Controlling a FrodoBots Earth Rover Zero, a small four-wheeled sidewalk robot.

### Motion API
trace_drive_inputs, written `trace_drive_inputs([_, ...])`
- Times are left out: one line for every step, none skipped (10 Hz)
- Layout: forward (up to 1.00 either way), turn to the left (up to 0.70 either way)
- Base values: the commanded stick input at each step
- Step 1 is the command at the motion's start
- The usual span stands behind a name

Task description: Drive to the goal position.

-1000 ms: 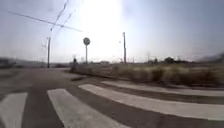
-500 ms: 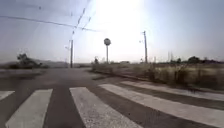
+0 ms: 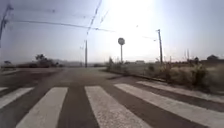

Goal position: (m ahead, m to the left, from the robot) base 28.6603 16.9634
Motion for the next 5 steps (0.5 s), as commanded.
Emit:
trace_drive_inputs([0.00, 0.00])
trace_drive_inputs([0.19, 0.00])
trace_drive_inputs([0.61, 0.00])
trace_drive_inputs([0.70, 0.00])
trace_drive_inputs([0.70, 0.00])
